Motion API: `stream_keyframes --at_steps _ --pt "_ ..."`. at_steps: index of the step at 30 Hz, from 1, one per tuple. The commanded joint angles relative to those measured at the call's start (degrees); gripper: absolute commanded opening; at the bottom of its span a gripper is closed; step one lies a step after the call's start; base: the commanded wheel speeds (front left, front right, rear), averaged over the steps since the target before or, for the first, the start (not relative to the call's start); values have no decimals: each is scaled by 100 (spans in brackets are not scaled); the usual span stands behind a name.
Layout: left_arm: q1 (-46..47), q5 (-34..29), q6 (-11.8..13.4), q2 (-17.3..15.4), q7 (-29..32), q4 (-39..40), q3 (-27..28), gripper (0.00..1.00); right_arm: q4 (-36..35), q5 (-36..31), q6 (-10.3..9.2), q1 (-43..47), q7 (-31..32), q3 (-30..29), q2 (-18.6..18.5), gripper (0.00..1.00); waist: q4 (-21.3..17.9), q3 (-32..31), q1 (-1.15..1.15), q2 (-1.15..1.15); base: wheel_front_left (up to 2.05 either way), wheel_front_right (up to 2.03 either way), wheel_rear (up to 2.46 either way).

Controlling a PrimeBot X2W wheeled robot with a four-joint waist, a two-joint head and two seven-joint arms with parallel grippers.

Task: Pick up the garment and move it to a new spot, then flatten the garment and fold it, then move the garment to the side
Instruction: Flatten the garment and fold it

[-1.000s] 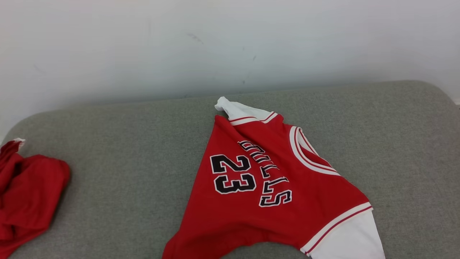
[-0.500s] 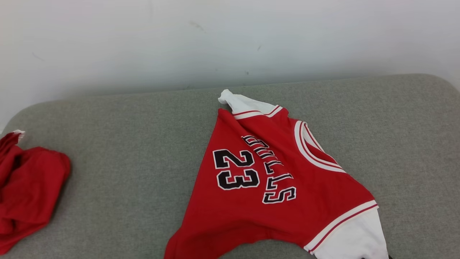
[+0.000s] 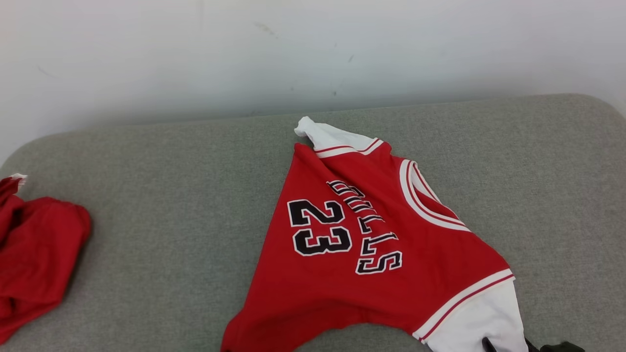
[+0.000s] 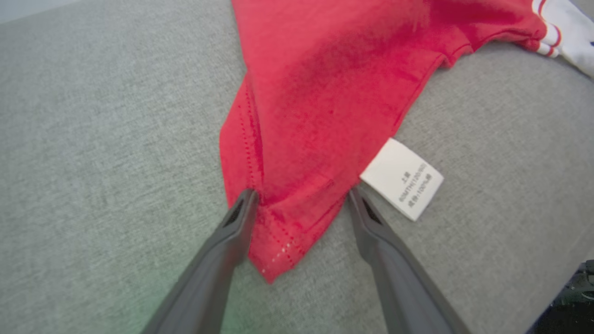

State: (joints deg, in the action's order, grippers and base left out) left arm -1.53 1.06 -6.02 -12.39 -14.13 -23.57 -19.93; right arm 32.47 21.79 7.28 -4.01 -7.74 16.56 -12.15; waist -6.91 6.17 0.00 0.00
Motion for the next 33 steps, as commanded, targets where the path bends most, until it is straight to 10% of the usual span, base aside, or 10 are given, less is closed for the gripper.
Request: stream_keyframes --at_steps 1,13,15,16,19,21,33 --pt "56 -42 13 -52 43 -132 -21 100 114 73 35 -75 49 168 125 100 1 23 0 0 0 0 0" --pt "464 -92 -28 13 42 -724 -309 100 433 265 41 -523 -149 580 185 100 77 91 0 0 0 0 0" --pt "539 -71 -19 38 53 -831 -333 59 480 311 41 -573 -172 634 174 96 82 106 0 0 0 0 0" --pt "566 -57 -19 56 51 -878 -350 43 500 341 41 -598 -190 657 175 63 84 113 0 0 0 0 0" --pt "639 -7 -30 116 39 -1003 -388 0 513 502 41 -658 -271 722 193 20 86 128 0 0 0 0 0" --pt "689 29 -39 134 21 -1077 -404 0 498 595 40 -697 -345 748 173 0 81 124 0 0 0 0 0" --pt "655 730 -103 11 33 -109 -114 0 -1222 1913 26 -538 -682 433 -276 0 48 -161 0 0 0 0 0"
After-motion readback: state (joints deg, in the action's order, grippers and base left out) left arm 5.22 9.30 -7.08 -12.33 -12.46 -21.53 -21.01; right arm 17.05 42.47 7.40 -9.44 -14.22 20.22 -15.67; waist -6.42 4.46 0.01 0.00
